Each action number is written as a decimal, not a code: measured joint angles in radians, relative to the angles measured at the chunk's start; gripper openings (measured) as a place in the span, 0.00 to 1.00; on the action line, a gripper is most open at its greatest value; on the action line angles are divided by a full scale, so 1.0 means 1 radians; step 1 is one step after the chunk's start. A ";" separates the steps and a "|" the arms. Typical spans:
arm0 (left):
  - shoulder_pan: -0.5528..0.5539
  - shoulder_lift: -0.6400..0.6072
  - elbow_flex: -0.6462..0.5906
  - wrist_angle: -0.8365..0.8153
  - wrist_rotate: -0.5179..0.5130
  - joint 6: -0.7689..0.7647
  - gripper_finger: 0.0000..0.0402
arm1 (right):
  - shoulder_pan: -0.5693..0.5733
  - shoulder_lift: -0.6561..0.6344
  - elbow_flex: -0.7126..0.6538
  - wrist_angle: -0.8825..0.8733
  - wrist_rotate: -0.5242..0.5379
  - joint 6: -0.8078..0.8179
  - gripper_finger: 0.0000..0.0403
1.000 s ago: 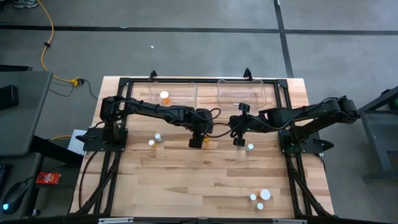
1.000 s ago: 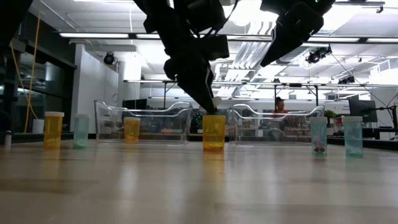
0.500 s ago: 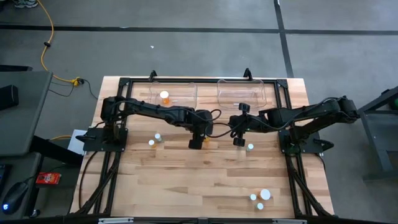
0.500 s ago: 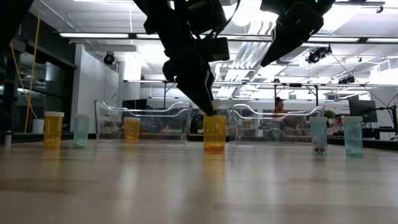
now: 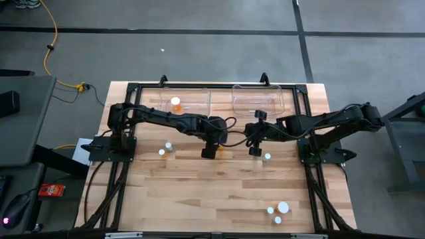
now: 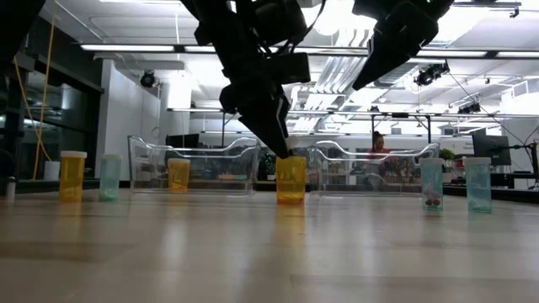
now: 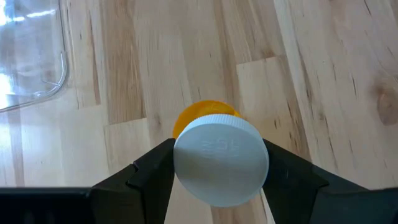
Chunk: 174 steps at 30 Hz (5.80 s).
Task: Pick and place medicine bottles into bin by pill shape (circle, oval)
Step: Put the top orange capsule bottle into the left transparent bin
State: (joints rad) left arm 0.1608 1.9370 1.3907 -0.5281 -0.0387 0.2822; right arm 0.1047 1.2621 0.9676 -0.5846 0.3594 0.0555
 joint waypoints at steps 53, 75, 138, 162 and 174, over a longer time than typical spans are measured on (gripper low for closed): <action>0.008 0.004 0.000 0.016 0.001 0.001 0.49 | -0.148 0.390 -0.426 1.078 -0.306 0.327 0.00; 0.008 0.004 0.000 -0.029 -0.055 0.009 0.49 | -0.143 0.500 -0.397 1.252 -0.313 0.325 0.00; 0.016 0.003 -0.028 -0.088 -0.152 -0.017 0.49 | -0.113 0.500 -0.310 1.383 -0.255 0.155 0.00; 0.023 0.011 -0.008 -0.055 -0.162 -0.017 0.49 | -0.164 0.569 -0.237 1.253 -0.177 0.129 0.00; 0.029 0.008 -0.019 -0.053 -0.167 -0.036 0.49 | -0.165 0.603 -0.237 1.256 -0.174 0.146 0.00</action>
State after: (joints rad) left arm 0.1898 1.9453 1.3712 -0.5815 -0.2062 0.2462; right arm -0.0605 1.8656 0.7311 0.6714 0.1852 0.2015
